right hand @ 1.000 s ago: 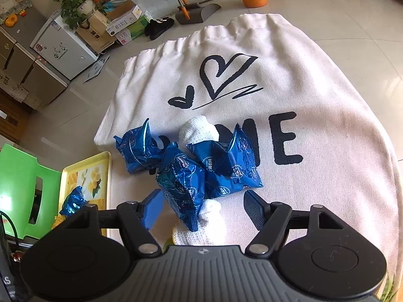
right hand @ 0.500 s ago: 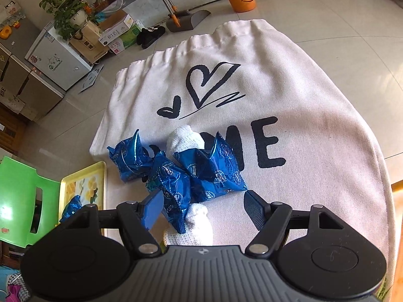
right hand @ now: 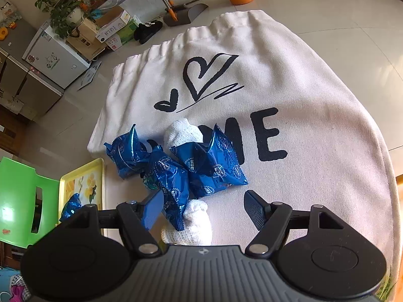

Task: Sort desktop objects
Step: 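Grasp the yellow chip bag with left tool and lift it, then close right tool on a white knit glove while left tool holds yellow bag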

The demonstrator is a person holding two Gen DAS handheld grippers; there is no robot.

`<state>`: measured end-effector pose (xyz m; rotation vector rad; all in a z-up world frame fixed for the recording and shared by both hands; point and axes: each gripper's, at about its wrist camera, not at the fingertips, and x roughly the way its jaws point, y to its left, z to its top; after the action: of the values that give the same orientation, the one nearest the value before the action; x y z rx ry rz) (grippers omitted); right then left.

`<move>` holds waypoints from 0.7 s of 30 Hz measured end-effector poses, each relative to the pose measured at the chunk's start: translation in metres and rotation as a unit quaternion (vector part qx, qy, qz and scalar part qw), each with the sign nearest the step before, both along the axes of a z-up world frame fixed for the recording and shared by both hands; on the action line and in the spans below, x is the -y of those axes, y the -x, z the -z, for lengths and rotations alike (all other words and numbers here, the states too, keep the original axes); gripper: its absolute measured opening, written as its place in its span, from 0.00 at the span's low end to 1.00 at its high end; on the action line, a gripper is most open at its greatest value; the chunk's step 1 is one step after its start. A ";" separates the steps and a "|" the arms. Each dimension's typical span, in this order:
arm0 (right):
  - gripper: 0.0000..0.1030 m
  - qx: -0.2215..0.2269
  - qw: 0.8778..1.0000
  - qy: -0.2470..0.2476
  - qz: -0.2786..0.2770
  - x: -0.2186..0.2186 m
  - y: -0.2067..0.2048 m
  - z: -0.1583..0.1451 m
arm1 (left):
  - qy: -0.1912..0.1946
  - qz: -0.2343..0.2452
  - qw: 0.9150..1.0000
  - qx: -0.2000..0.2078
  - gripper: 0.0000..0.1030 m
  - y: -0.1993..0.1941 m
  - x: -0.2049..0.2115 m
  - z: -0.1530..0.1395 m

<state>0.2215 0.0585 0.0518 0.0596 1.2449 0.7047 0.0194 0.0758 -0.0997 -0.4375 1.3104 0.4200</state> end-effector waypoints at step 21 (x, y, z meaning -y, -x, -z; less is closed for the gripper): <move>0.69 -0.101 0.994 0.027 -0.037 -0.050 0.017 0.066 | 0.023 -0.144 0.988 -0.039 0.99 0.036 -0.058 0.009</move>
<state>0.2041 0.1087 -0.0144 0.0424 1.4653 0.7422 -0.0161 0.1342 -0.1082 -0.6594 1.3387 0.6547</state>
